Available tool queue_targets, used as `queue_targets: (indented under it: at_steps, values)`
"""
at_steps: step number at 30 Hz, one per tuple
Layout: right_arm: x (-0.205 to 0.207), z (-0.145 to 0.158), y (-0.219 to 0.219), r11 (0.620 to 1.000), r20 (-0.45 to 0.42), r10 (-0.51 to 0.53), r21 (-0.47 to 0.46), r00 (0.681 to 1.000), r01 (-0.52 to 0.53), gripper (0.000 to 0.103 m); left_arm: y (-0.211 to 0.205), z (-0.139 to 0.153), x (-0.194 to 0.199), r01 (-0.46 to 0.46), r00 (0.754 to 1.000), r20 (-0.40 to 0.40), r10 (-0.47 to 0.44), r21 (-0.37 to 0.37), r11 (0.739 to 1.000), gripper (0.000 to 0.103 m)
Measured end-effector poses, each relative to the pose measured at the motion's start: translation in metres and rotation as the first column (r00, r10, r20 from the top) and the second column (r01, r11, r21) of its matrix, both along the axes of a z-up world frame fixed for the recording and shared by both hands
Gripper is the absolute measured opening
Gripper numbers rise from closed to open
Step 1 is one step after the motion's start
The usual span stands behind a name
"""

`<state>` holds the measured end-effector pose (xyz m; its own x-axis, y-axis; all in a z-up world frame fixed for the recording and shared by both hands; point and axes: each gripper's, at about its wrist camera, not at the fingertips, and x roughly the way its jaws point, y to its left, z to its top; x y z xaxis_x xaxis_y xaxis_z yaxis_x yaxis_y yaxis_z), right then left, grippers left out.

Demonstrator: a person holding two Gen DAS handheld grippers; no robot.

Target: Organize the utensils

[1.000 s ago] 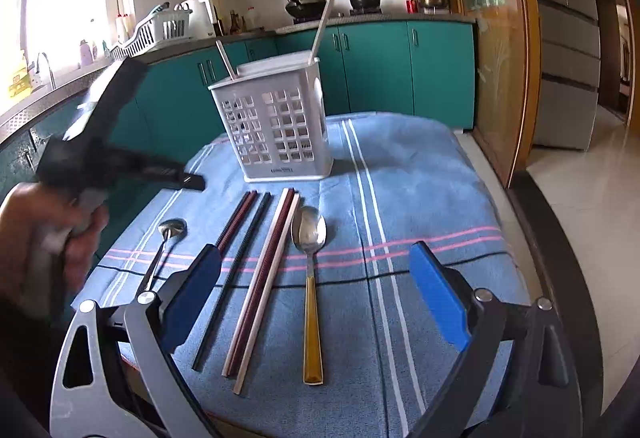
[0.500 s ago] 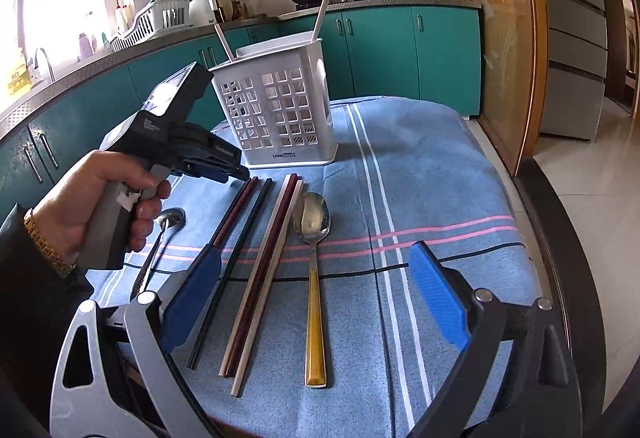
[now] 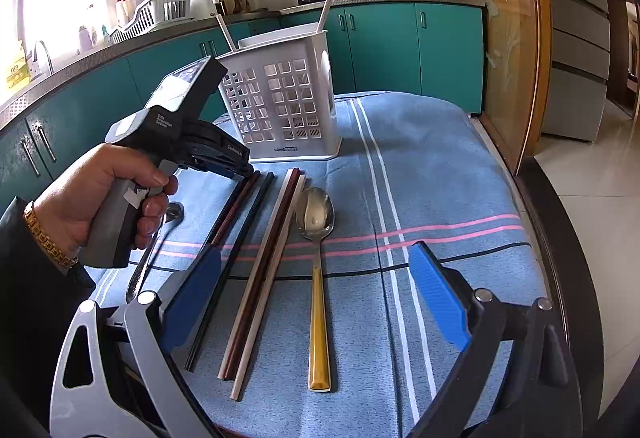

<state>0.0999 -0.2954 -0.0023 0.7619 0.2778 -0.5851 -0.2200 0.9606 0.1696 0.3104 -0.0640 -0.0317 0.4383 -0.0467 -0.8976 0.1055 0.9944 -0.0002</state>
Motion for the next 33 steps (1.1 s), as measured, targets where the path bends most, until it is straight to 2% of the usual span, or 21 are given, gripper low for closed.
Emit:
queue_targets:
  at_steps: [5,7,9,10,12,13,15,16,19,22,26,27,30,33]
  values:
    - [0.0,0.001,0.007,1.0,0.007,0.003,-0.015,1.0,-0.003,0.093,0.003,-0.001,0.0,0.0,1.0,-0.004,0.0,-0.046,0.999,0.007]
    - [-0.001,0.001,0.008,1.0,0.017,-0.001,-0.02,1.0,0.002,0.093,0.014,0.007,-0.003,-0.018,0.999,0.03,0.02,-0.082,0.996,0.006]
    - [-0.001,0.002,0.01,1.0,0.029,-0.007,-0.025,1.0,0.007,0.093,0.023,0.02,-0.011,-0.022,0.998,0.057,0.028,-0.109,0.994,0.006]
    - [-0.001,0.003,0.01,1.0,0.031,-0.007,-0.023,0.999,0.008,0.093,0.032,0.034,-0.019,-0.021,0.996,0.077,0.034,-0.159,0.987,0.006]
    - [0.003,0.005,0.011,1.0,0.026,-0.014,-0.017,1.0,0.014,0.092,0.041,0.054,-0.033,-0.006,0.994,0.103,0.027,-0.194,0.981,0.006]
    - [0.007,0.006,0.011,1.0,0.01,-0.018,-0.013,1.0,0.018,0.091,0.051,0.071,-0.045,-0.001,0.991,0.131,0.033,-0.239,0.971,0.006]
    - [0.021,0.011,0.017,1.0,-0.042,-0.007,-0.008,0.999,0.007,0.076,0.061,0.09,-0.058,0.016,0.986,0.163,0.029,-0.267,0.964,0.006]
    - [0.027,0.014,0.021,1.0,-0.059,-0.002,-0.01,0.998,0.002,0.074,0.067,0.104,-0.069,0.03,0.981,0.19,0.027,-0.295,0.955,0.006]
    - [0.057,0.023,0.039,0.999,-0.135,0.035,-0.016,0.99,-0.037,0.064,0.08,0.13,-0.085,0.064,0.969,0.248,0.015,-0.306,0.95,0.006]
    - [0.101,0.028,0.059,0.996,-0.233,0.089,0.025,0.968,-0.086,0.057,0.088,0.148,-0.1,0.094,0.957,0.291,0.005,-0.324,0.941,0.006]
    - [0.153,0.016,0.088,0.993,-0.358,0.111,-0.004,0.927,-0.12,0.038,0.096,0.159,-0.107,0.099,0.949,0.316,0.016,-0.343,0.934,0.006]
    - [0.165,0.009,0.096,0.992,-0.392,0.105,-0.028,0.914,-0.126,0.03,0.098,0.16,-0.108,0.099,0.948,0.319,0.018,-0.348,0.932,0.006]
    - [0.19,-0.012,0.111,0.989,-0.463,0.075,-0.081,0.883,-0.127,0.015,0.105,0.17,-0.113,0.112,0.942,0.336,0.015,-0.355,0.928,0.006]
    - [0.202,-0.023,0.119,0.987,-0.492,0.052,-0.106,0.869,-0.119,0.012,0.109,0.171,-0.116,0.12,0.935,0.354,0.012,-0.349,0.929,0.006]
